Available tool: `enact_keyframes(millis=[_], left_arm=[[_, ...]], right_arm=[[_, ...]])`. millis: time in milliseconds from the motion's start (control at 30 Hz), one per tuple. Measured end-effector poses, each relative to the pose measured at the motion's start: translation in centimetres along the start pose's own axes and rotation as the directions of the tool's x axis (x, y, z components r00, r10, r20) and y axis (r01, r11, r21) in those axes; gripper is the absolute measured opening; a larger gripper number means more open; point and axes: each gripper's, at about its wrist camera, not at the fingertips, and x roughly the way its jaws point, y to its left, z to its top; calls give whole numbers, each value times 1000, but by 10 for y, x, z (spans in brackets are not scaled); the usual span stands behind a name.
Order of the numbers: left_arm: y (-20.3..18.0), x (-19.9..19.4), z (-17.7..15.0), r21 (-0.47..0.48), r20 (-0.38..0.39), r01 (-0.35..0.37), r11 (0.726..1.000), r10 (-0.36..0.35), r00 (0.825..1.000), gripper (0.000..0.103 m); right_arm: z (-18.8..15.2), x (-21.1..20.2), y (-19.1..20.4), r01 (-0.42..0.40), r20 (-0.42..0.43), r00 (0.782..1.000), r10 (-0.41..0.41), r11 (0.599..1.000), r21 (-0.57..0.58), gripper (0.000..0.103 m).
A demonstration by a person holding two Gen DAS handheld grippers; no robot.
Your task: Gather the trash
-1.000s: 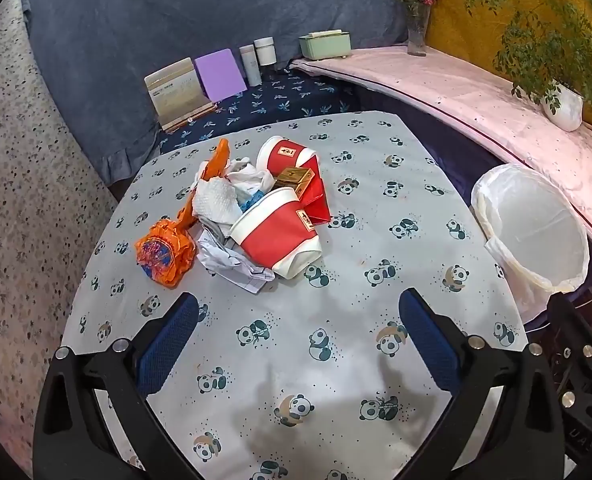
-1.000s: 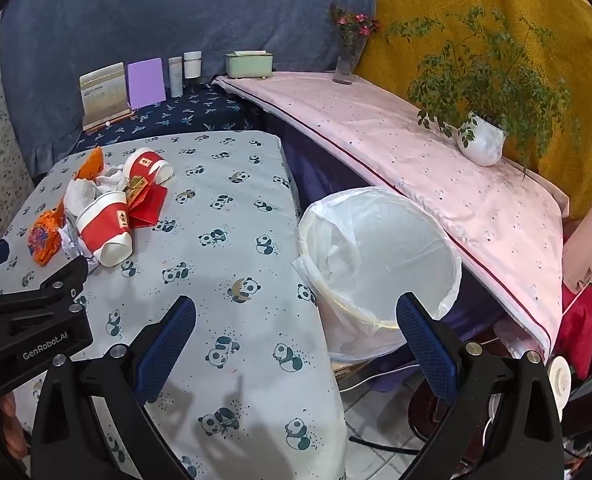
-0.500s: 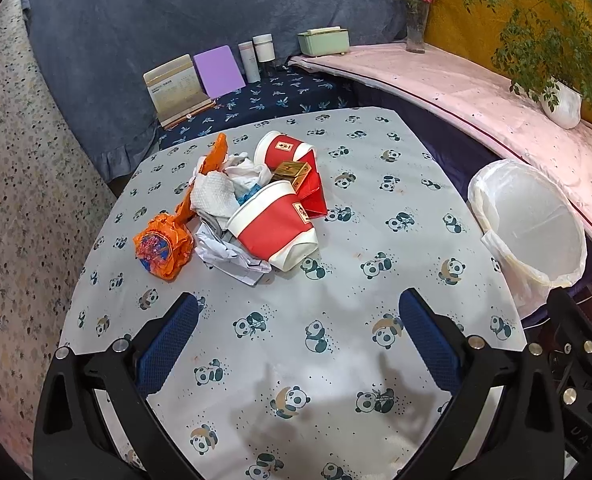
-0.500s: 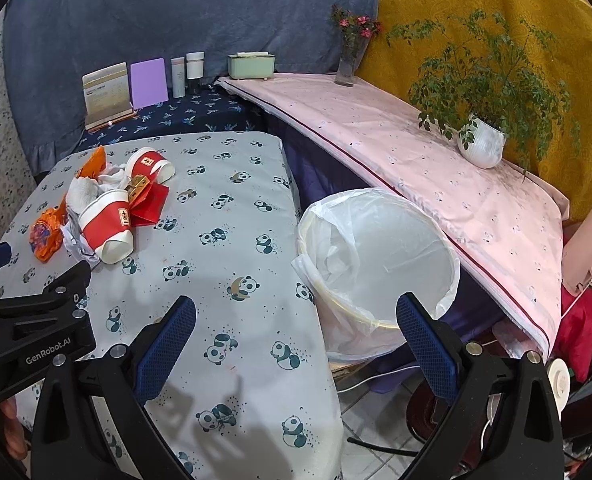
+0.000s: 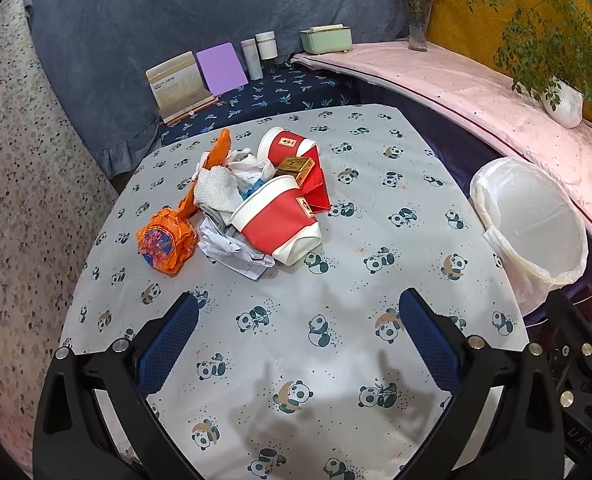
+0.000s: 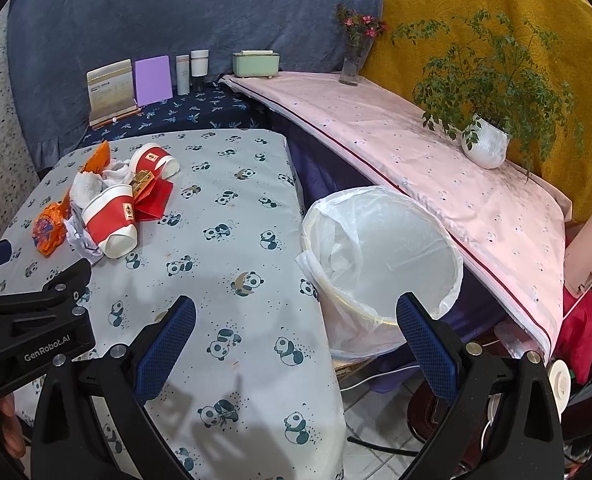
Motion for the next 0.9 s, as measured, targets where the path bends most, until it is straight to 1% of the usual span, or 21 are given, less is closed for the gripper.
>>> enact_keyframes(millis=[900], left_arm=[[1,-2,-2,3,5,1,1000,-1,1000,96]], right_arm=[[0,-7,1,0,8,1000,0,1000,6,96]])
